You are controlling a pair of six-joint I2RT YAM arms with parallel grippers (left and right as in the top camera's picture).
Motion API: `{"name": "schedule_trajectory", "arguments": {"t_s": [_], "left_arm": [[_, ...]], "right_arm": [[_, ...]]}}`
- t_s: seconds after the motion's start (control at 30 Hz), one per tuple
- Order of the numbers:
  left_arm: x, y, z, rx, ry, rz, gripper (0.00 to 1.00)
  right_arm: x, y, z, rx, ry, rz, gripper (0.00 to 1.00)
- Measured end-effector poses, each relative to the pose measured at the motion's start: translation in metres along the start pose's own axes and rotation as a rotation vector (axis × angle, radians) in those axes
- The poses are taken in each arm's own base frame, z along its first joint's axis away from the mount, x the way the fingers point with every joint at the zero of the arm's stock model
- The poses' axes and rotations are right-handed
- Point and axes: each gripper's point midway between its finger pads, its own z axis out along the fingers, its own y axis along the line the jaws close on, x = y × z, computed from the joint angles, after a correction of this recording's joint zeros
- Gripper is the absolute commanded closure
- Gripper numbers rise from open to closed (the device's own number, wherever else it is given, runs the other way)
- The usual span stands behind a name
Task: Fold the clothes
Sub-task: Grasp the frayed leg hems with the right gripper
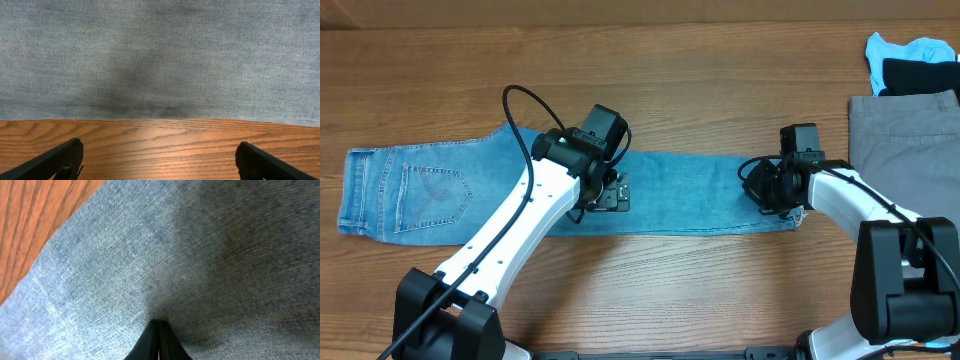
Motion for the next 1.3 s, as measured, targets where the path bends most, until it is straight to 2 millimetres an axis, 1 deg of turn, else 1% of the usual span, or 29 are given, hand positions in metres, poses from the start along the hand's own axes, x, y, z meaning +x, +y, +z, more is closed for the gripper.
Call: {"name": "schedule_trajectory", "arguments": {"t_s": [0.07, 0.1, 0.13, 0.17, 0.2, 0.23, 0.27, 0.3, 0.37, 0.4, 0.43, 0.47, 0.53, 0.6, 0.63, 0.7, 0.77, 0.87, 1.07, 1.17, 1.2, 1.23, 1.27, 1.3], "left_arm": [[0.000, 0.001, 0.000, -0.005, -0.003, 0.000, 0.00], [-0.001, 0.001, 0.000, -0.007, -0.004, 0.000, 0.00], [-0.001, 0.001, 0.000, -0.009, -0.007, 0.000, 0.00], [-0.001, 0.002, 0.000, -0.010, -0.007, 0.000, 0.00], [-0.002, 0.002, 0.000, -0.012, -0.009, 0.000, 0.00], [-0.002, 0.002, 0.000, -0.014, -0.009, 0.000, 0.00], [-0.002, 0.002, 0.000, -0.015, -0.011, -0.001, 0.00], [-0.002, 0.003, 0.000, -0.016, -0.011, 0.000, 0.00], [-0.002, 0.003, 0.000, -0.018, -0.012, 0.000, 0.00], [-0.002, 0.003, 0.000, -0.018, -0.012, -0.001, 0.00], [-0.002, 0.003, 0.000, -0.019, -0.012, 0.000, 0.00], [-0.002, 0.003, 0.000, -0.020, -0.011, 0.000, 0.00], [-0.001, 0.004, 0.000, -0.022, -0.007, 0.001, 0.00], [0.000, 0.004, 0.000, -0.023, -0.005, 0.001, 0.00], [0.000, 0.004, 0.000, -0.023, -0.005, 0.001, 0.00], [0.000, 0.004, 0.000, -0.023, -0.005, 0.001, 0.00], [0.000, 0.004, 0.000, -0.023, -0.005, 0.001, 0.00], [0.000, 0.005, 0.000, -0.024, -0.002, 0.001, 0.00], [0.002, 0.006, 0.000, -0.028, 0.005, 0.002, 0.00], [0.002, 0.005, 0.000, -0.028, 0.005, 0.002, 0.00], [0.002, 0.006, 0.000, -0.028, 0.005, 0.002, 0.00], [0.002, 0.005, 0.000, -0.027, 0.004, 0.002, 0.00], [0.001, 0.005, 0.000, -0.026, 0.001, 0.002, 0.00], [0.001, 0.005, 0.000, -0.025, 0.000, 0.001, 0.00]], "right_arm": [[-0.005, -0.002, -0.001, -0.006, 0.002, 0.019, 0.84], [-0.009, -0.003, -0.002, -0.007, -0.003, 0.030, 0.76], [-0.017, -0.008, -0.005, -0.002, -0.010, 0.051, 0.71], [-0.019, -0.011, -0.006, 0.006, -0.009, 0.061, 0.60], [-0.025, -0.013, -0.010, 0.012, -0.006, 0.057, 0.46], [-0.029, -0.021, -0.015, 0.038, 0.010, 0.060, 0.31], [-0.028, -0.026, -0.019, 0.063, 0.030, 0.062, 0.20], [-0.032, -0.030, -0.024, 0.090, 0.038, 0.052, 0.16], [-0.031, -0.039, -0.033, 0.144, 0.074, 0.045, 0.00], [-0.031, -0.041, -0.037, 0.160, 0.085, 0.044, 0.00], [-0.031, -0.043, -0.046, 0.191, 0.106, 0.029, 0.00], [-0.035, -0.043, -0.057, 0.215, 0.110, 0.024, 0.00], [-0.043, -0.039, -0.070, 0.230, 0.097, 0.007, 0.00], [-0.052, -0.038, -0.078, 0.236, 0.074, -0.016, 0.00], [-0.057, -0.044, -0.081, 0.251, 0.069, -0.056, 0.00], [-0.062, -0.048, -0.079, 0.250, 0.057, -0.133, 0.00], [-0.065, -0.052, -0.071, 0.248, 0.046, -0.186, 0.00], [-0.053, -0.068, -0.053, 0.261, 0.074, -0.239, 0.00], [-0.043, -0.081, -0.036, 0.263, 0.082, -0.270, 0.00], [-0.043, -0.079, -0.034, 0.247, 0.073, -0.276, 0.14], [-0.042, -0.078, -0.034, 0.237, 0.073, -0.277, 0.20], [-0.041, -0.077, -0.034, 0.226, 0.076, -0.279, 0.39], [-0.038, -0.074, -0.033, 0.205, 0.082, -0.279, 0.47], [-0.034, -0.070, -0.031, 0.174, 0.096, -0.279, 0.52]]}}
